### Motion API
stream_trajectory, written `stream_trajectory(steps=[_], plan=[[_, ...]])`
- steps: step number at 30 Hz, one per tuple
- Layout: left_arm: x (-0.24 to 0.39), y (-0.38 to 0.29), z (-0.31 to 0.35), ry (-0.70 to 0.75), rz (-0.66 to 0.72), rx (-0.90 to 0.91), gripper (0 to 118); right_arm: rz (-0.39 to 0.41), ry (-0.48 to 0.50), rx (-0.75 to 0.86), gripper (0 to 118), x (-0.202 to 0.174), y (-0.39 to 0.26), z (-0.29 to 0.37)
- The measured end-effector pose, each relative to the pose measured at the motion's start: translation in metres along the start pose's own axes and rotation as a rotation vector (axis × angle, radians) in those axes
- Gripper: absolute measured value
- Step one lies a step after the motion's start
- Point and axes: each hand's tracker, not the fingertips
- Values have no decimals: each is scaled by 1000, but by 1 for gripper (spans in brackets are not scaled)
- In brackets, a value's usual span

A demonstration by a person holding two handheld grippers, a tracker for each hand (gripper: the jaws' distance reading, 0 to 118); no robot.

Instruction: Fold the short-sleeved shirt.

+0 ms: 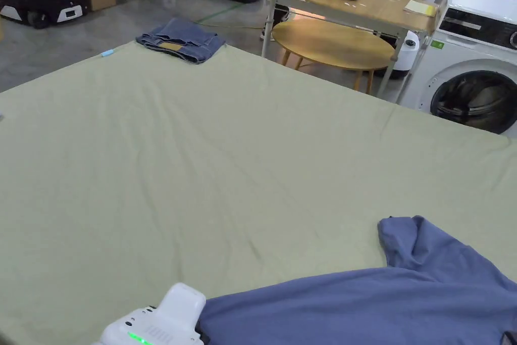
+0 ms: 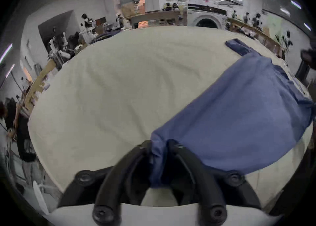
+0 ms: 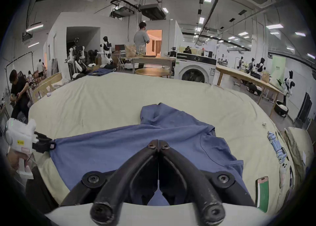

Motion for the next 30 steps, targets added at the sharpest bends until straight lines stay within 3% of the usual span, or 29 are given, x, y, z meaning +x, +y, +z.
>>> stream_trajectory(steps=[3, 8, 10, 11, 12, 13, 14, 16, 20, 23, 24, 26, 28, 30], plan=[[-11, 3, 8, -58, 103, 39, 2, -11, 2, -39, 0, 27, 18, -35], [-25, 19, 54, -146, 137, 128, 2, 82, -39, -143, 0, 87, 55, -109], [-34, 26, 59, -207, 179, 139, 2, 162, -28, -191, 5, 105, 66, -149], [-35, 28, 60, -216, 187, 145, 2, 197, 11, -201, 23, 111, 69, -169], [-36, 30, 60, -218, 192, 142, 2, 208, 51, -230, 67, 117, 71, -190], [-36, 31, 60, -223, 199, 140, 2, 206, 92, -271, 101, 121, 74, -209], [-35, 33, 58, -223, 202, 137, 2, 194, 159, -309, 118, 124, 75, -230], [-33, 35, 51, -207, 201, 125, 2, 180, 252, -298, 118, 125, 73, -260], [-28, 40, 36, -189, 198, 91, 2, 245, 173, -309, 118, 115, 61, -313], [-26, 42, 31, -177, 186, 79, 2, 234, 146, -476, 118, 110, 40, -336], [-26, 43, 31, -176, 189, 77, 2, 159, 148, -432, 112, 112, 38, -330], [-27, 44, 31, -180, 199, 76, 2, 166, 157, -370, 77, 108, 44, -311], [-28, 46, 29, -199, 210, 80, 2, 190, 176, -326, 1, 100, 41, -289], [-29, 47, 25, -218, 215, 83, 2, 180, 155, -331, 1, 91, 36, -277]])
